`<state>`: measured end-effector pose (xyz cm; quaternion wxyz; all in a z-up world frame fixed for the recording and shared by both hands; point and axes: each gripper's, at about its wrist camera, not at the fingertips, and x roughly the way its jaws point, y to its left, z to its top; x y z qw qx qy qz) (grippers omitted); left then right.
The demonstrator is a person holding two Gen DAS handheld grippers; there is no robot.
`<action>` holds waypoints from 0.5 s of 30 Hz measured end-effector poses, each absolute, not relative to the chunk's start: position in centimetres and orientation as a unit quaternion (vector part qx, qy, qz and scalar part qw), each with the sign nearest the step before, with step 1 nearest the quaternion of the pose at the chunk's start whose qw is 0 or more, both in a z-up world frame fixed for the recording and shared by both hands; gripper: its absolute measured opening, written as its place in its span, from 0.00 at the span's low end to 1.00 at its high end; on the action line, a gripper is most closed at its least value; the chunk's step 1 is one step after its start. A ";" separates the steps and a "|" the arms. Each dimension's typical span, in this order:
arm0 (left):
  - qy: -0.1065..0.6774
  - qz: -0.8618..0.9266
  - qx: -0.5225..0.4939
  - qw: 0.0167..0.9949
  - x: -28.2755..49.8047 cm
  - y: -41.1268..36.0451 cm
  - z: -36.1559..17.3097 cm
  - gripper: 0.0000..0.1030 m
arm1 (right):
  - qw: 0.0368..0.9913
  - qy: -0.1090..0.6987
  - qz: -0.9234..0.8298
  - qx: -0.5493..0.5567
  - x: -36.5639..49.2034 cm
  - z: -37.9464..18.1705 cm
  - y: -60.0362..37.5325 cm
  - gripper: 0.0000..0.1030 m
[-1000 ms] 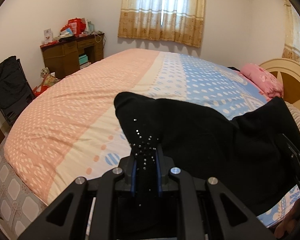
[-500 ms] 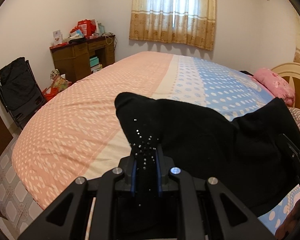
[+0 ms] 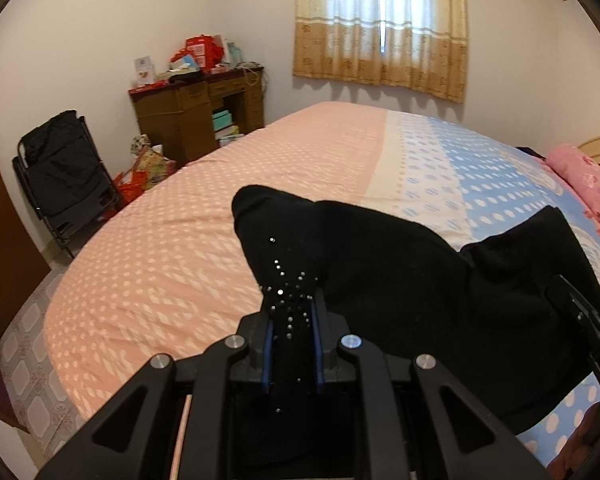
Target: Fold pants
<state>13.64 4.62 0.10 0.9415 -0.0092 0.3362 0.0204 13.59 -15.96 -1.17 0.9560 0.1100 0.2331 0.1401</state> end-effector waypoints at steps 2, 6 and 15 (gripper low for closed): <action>0.337 0.031 -0.006 0.941 13.9 5.3 -0.1 0.15 | 0.953 0.240 0.145 0.117 14.7 -1.6 -15.5 0.25; 0.341 0.047 -0.007 0.939 14.6 6.3 -0.9 0.15 | 0.949 0.256 0.148 0.112 16.3 -2.8 -14.6 0.25; 0.362 0.063 -0.003 0.930 16.7 7.2 -3.2 0.16 | 0.943 0.294 0.133 0.083 18.9 -6.1 -13.2 0.25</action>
